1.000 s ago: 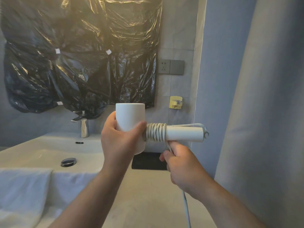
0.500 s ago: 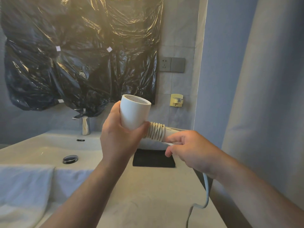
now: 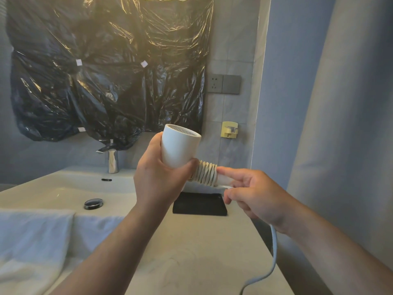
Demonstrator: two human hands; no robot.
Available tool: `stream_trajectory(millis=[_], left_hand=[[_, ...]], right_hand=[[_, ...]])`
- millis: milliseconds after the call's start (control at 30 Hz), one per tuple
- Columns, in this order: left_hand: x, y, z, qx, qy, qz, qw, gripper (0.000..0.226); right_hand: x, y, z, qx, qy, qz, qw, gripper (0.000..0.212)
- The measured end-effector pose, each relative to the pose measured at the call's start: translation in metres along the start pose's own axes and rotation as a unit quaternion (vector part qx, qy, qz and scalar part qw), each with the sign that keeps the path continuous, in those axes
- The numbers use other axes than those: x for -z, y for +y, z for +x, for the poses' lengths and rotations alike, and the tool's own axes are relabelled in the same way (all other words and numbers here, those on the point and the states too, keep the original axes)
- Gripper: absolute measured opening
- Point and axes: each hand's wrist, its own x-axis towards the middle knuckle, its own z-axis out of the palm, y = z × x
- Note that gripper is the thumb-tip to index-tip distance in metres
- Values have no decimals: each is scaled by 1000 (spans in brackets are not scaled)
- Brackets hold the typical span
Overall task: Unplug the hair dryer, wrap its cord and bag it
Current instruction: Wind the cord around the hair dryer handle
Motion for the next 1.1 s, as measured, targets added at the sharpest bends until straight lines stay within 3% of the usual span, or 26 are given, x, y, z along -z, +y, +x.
stream_trajectory(millis=[133,200,267,333,467,633,767,833,900,967,1033,1100], left_hand=[[7,-5,6,-7,-58,1,998,56],[10,-5,11,-18,-99,7,995,57],[14,-3,14,-30,-135,19,990,60],[15,0,13,-40,-167,28,985,67],[14,3,9,-24,-201,-29,979,67],[14,7,10,-8,-251,-91,964,55],[13,8,12,48,-253,-162,953,55],[11,6,14,85,-249,-199,944,55],[10,4,14,120,-245,-233,933,55],[8,2,12,145,-231,-246,930,54],[6,-2,9,170,-214,-253,928,56],[3,-4,5,191,-201,-260,925,60]], right_hand=[[11,-12,1,25,-30,-204,978,47],[18,-23,1,38,-39,-263,963,30],[25,-32,6,72,-15,-340,938,16],[34,-32,14,100,31,-353,930,21],[38,-24,20,92,45,-255,961,16],[41,-19,14,42,-109,-195,974,15],[38,-7,18,71,-62,-77,993,19],[33,-1,19,72,-37,-1,997,33],[29,6,22,59,-11,52,997,54],[25,12,25,43,7,97,994,60],[17,22,24,41,8,198,979,51],[6,32,20,26,6,342,939,30]])
